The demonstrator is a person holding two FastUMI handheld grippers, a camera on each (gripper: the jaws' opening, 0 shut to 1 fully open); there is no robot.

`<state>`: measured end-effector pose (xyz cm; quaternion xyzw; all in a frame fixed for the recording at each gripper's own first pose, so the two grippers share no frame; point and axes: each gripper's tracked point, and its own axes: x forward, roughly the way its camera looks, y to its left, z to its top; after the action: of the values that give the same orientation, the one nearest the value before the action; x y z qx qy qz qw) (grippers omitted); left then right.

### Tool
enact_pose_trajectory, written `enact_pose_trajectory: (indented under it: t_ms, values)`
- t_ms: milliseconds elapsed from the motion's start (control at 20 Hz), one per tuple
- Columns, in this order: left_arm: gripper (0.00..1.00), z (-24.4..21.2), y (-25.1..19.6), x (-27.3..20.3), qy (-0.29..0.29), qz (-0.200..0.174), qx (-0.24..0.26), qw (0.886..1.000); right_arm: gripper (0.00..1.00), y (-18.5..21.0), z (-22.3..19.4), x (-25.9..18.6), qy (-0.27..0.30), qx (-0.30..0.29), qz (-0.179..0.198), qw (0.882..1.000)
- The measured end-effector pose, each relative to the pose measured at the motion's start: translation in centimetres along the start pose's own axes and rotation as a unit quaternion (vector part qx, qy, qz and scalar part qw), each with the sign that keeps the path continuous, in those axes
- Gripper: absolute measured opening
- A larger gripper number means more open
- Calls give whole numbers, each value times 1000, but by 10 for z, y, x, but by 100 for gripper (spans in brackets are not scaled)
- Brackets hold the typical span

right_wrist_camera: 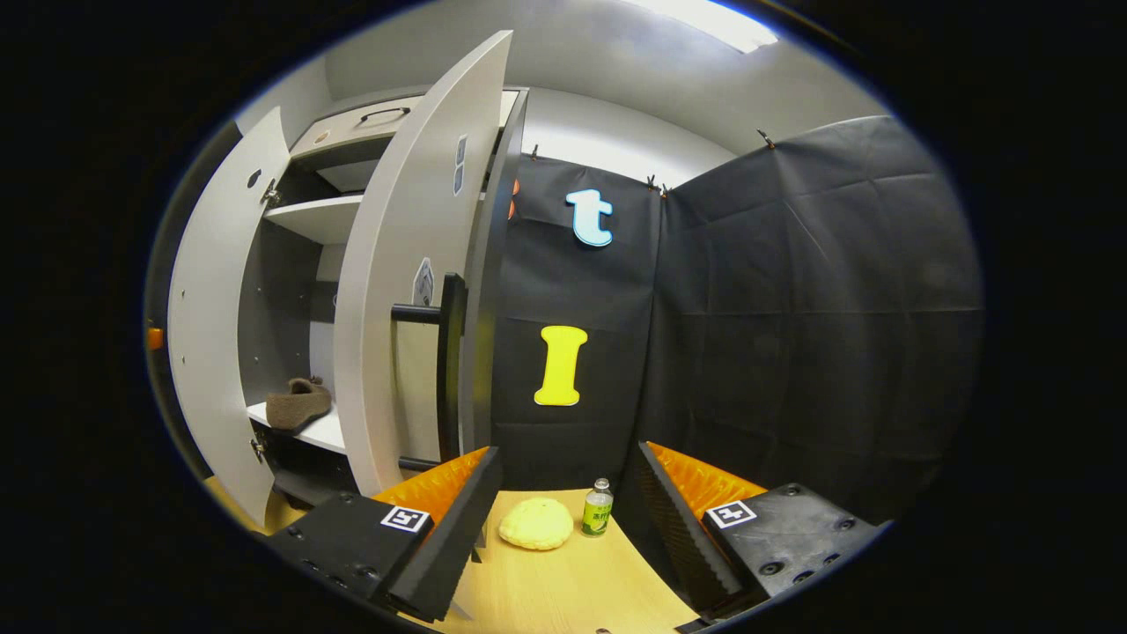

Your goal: Grab one shoe with the right hand and put it into the shoe cabinet, grab the other shoe with the left hand and put it into the shoe cabinet; then close the right door with the right hand and the left door with the left hand.

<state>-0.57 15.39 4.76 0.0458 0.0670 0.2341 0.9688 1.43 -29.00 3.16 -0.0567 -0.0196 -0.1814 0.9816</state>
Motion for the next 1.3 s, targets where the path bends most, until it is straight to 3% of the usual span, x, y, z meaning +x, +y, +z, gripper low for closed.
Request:
enact_pose_trajectory:
  t_ms: [100, 200, 350, 400, 500, 650, 800, 1050, 1300]
  values:
    - [100, 7, -17, -10, -2, -30, -7, 1000, 98, 0, 2, 0, 0, 0, 1, 1000]
    - [96, 22, -48, -26, -8, -83, -35, 996, 98, 1, 2, 2, 0, 0, 2, 1000]
    - [98, 46, -107, -57, -27, -179, -93, 979, 98, 4, 3, 4, 0, 4, 5, 1000]
    - [97, 52, -125, -66, -33, -203, -106, 973, 91, 4, 3, 4, 0, 5, 5, 1000]
    - [97, 50, -148, -73, -32, -227, -122, 966, 96, 8, 3, 3, -1, 8, 12, 1000]
    - [97, 40, -172, -77, -18, -252, -146, 957, 96, 13, 3, 2, -3, 11, 19, 1000]
    - [97, 29, -171, -71, -3, -245, -151, 958, 96, 27, 4, 0, -3, 20, 32, 999]
    - [95, 29, -136, -67, -15, -199, -131, 971, 96, 48, 5, -5, -1, 22, 56, 998]
    - [95, 21, -117, -67, -10, -173, -118, 978, 96, 91, 6, -8, -4, 24, 103, 994]
